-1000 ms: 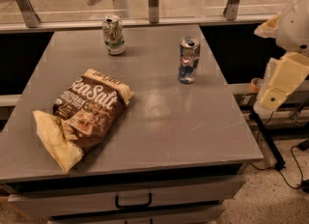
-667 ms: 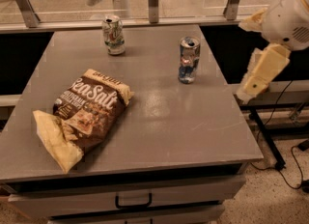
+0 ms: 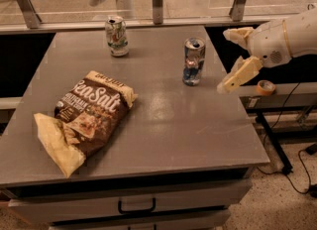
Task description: Move redbull can near 7up can
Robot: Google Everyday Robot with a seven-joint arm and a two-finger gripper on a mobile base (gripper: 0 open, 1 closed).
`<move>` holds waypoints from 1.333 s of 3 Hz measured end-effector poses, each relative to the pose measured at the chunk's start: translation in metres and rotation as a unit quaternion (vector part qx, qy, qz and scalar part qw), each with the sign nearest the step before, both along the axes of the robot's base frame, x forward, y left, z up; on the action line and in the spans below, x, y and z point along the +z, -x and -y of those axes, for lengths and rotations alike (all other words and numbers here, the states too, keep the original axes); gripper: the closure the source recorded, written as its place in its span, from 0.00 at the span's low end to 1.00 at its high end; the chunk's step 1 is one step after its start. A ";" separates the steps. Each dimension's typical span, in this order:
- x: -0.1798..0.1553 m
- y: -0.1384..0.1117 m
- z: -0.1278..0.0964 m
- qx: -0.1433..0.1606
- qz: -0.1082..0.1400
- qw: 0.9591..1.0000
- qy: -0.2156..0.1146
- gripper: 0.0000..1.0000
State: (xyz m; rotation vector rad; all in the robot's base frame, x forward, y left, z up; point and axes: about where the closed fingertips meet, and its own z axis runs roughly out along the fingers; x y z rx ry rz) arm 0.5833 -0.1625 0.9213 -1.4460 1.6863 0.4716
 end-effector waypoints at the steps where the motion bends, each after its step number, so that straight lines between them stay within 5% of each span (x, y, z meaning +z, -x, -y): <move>1: -0.011 -0.006 -0.006 0.006 -0.008 1.000 -0.025 0.00; 2: -0.010 -0.006 -0.006 0.006 -0.007 1.000 -0.024 0.00; 4: -0.015 -0.020 -0.029 0.021 -0.003 0.997 -0.080 0.00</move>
Offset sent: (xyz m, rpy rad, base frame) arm 0.0071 0.0060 -0.0118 0.0546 0.0170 0.0125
